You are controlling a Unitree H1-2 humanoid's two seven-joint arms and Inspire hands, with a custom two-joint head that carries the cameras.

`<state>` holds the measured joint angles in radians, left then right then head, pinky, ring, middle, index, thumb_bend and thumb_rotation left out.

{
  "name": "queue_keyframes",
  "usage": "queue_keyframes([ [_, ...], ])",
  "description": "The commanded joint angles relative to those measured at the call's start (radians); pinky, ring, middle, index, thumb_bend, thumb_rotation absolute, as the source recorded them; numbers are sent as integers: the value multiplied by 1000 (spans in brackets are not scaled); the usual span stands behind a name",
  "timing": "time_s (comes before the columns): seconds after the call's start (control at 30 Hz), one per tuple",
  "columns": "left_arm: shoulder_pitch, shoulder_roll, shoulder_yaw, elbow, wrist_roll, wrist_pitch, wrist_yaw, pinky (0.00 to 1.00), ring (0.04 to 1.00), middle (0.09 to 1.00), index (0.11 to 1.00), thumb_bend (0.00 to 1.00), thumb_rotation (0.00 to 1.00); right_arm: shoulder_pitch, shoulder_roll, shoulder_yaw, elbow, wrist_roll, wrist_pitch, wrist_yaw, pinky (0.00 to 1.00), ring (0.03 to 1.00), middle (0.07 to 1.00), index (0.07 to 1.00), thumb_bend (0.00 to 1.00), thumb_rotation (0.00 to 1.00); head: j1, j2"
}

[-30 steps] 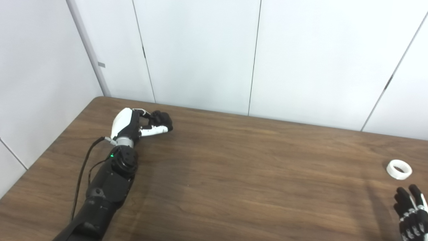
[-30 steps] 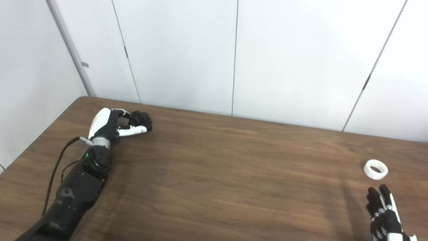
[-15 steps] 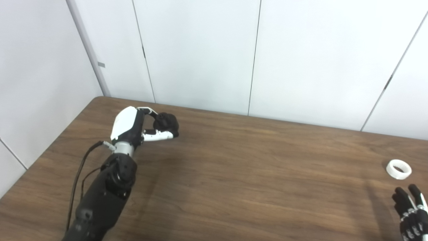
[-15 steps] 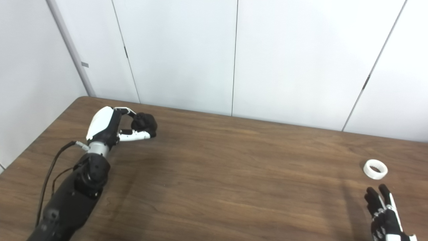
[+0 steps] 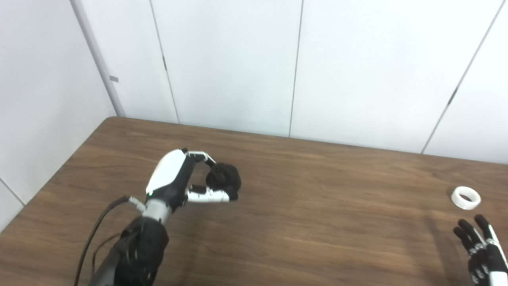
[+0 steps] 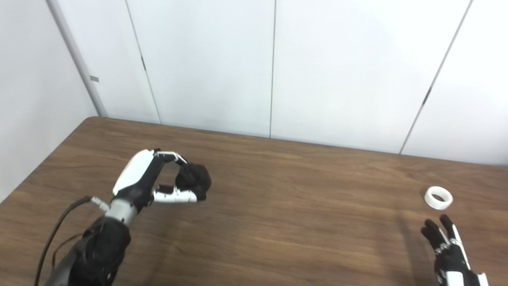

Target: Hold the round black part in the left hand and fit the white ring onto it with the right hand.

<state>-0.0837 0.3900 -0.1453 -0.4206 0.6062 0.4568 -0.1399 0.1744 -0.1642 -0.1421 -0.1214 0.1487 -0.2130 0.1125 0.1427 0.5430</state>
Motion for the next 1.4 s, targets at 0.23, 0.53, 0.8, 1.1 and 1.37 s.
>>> queue_keyframes([
  [0.23, 110, -50, -112, -94, 187, -57, -13, 1000, 859, 742, 483, 523, 50, 72, 78, 37, 43, -30, 21, -20, 962, 892, 907, 944, 596, 921, -25, 25],
  [0.53, 184, -130, -189, -47, 299, -163, 23, 1000, 855, 744, 484, 523, 50, 92, 90, 51, -6, -64, 43, -33, 959, 887, 907, 948, 583, 936, -64, 61],
  [0.8, 225, -166, -227, 59, 349, -239, 61, 1000, 866, 757, 485, 522, 49, 111, 96, 76, -63, -84, 85, -58, 980, 900, 903, 958, 592, 940, -115, 96],
  [1.1, 247, -166, -231, 163, 328, -310, 118, 1000, 856, 759, 485, 522, 48, 116, 96, 103, -105, -85, 126, -89, 977, 890, 903, 942, 576, 937, -169, 135],
  [1.37, 266, -173, -235, 224, 298, -357, 164, 1000, 870, 775, 486, 521, 48, 114, 85, 118, -136, -92, 154, -109, 952, 878, 900, 933, 572, 907, -192, 161],
])
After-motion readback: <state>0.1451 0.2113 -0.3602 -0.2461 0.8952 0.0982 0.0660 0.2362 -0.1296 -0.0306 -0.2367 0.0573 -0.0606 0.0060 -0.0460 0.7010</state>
